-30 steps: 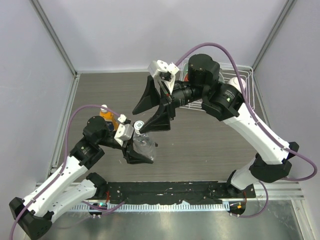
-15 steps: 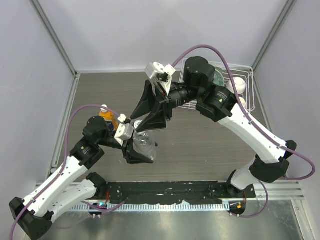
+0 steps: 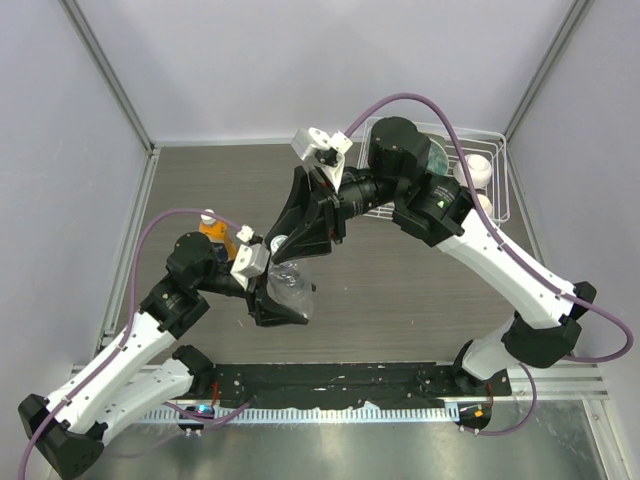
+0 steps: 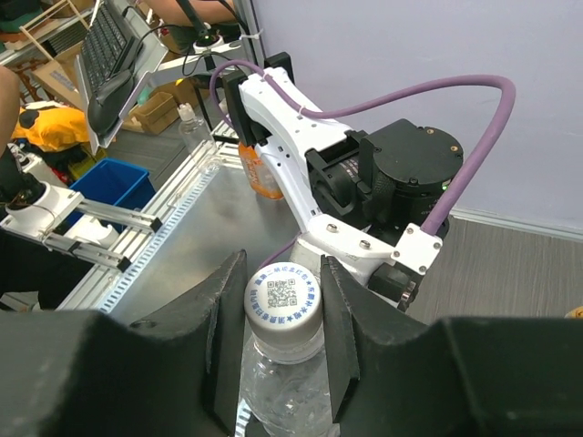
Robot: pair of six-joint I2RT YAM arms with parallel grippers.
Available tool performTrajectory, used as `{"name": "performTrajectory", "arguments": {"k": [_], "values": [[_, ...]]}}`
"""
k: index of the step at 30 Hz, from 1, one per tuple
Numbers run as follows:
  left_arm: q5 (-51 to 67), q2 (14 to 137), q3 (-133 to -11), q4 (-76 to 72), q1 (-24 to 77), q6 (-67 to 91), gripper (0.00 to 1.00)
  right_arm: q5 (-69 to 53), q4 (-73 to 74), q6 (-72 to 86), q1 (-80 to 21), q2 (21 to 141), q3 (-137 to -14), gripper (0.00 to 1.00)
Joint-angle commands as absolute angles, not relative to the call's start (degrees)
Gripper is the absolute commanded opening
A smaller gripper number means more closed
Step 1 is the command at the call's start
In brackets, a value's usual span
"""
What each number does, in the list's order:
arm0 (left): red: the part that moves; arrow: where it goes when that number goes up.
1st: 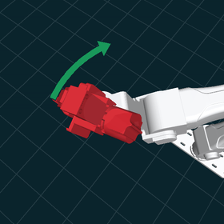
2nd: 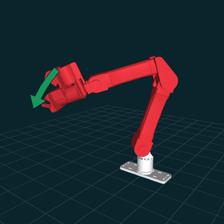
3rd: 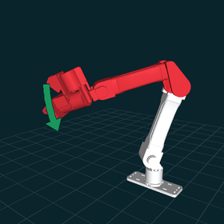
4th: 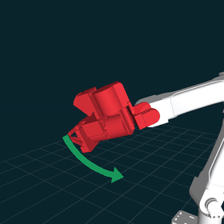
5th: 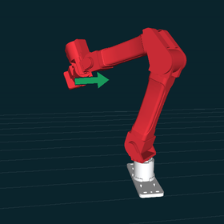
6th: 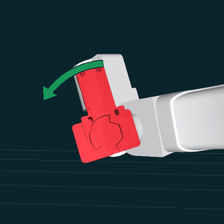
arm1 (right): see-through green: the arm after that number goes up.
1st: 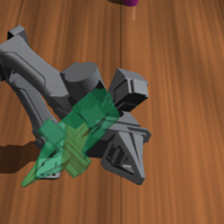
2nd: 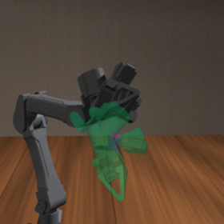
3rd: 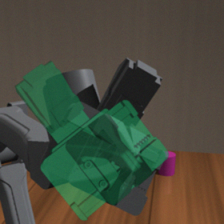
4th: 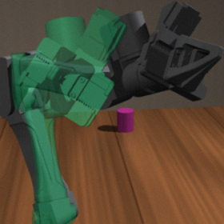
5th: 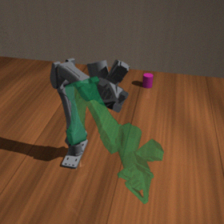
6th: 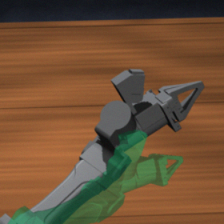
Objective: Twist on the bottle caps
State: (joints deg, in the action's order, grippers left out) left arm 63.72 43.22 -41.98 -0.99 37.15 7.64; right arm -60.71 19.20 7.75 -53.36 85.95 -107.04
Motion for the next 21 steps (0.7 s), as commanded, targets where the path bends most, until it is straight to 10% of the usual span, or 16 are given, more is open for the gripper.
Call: {"name": "performTrajectory", "arguments": {"k": [1,21], "values": [[62.05,42.36,-43.86,-3.60,37.44,8.96,0.00,-60.29,17.67,8.88,-52.56,83.41,-105.91,0.23],[29.20,42.45,-46.14,-4.83,36.83,6.24,0.00,-17.43,32.52,6.33,-53.60,82.18,-98.71,0.01]]}}
